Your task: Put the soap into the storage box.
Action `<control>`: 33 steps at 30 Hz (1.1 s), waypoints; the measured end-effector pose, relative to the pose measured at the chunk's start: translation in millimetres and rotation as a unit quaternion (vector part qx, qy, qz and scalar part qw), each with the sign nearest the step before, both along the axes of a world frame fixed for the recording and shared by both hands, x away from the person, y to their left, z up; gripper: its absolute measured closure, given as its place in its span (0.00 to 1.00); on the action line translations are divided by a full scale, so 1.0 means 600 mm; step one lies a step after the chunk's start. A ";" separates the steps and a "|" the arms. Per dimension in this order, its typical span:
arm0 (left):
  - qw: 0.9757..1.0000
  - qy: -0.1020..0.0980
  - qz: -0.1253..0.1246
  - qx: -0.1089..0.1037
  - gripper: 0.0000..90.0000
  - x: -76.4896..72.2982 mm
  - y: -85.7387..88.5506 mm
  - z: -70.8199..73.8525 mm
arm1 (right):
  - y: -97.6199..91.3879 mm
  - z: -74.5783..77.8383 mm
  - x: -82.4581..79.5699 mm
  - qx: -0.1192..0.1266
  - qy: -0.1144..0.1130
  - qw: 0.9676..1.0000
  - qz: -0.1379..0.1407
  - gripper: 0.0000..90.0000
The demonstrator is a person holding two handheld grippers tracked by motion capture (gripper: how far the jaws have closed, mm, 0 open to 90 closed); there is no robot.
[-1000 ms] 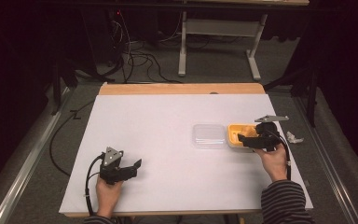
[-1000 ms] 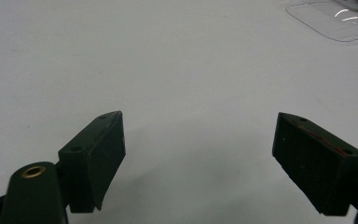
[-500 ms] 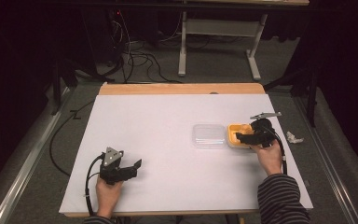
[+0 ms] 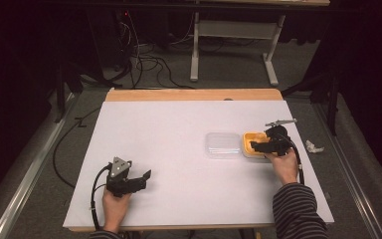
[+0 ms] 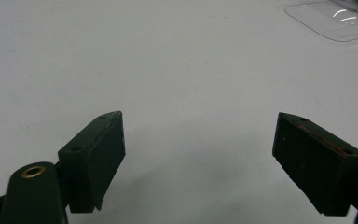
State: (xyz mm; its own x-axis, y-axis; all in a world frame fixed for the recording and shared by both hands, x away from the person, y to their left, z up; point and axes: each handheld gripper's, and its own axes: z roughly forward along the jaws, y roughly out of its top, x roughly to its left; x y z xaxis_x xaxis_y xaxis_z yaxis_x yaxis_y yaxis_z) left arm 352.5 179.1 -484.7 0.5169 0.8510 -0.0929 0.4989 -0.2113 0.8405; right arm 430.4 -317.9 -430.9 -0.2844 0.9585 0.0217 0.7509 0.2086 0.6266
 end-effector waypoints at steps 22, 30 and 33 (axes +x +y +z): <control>1.000 0.000 0.002 0.002 0.19 0.000 0.000 0.000 | 0.008 -0.015 0.009 -0.006 0.006 1.000 -0.011 0.28; 1.000 0.001 0.002 0.003 0.20 0.001 0.000 0.000 | 0.010 -0.015 0.008 -0.007 0.002 1.000 -0.011 0.27; 1.000 0.002 0.002 0.002 0.20 0.000 0.000 0.000 | 0.009 -0.016 0.009 -0.006 0.004 1.000 -0.010 0.27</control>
State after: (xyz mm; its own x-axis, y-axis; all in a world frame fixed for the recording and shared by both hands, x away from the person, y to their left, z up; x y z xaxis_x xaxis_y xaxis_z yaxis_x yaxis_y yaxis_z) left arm 352.8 179.2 -484.7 0.5138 0.8531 -0.0909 0.5023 -0.2132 0.8380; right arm 435.8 -312.3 -440.6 -0.2640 0.9644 0.0126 0.7608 0.2002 0.6174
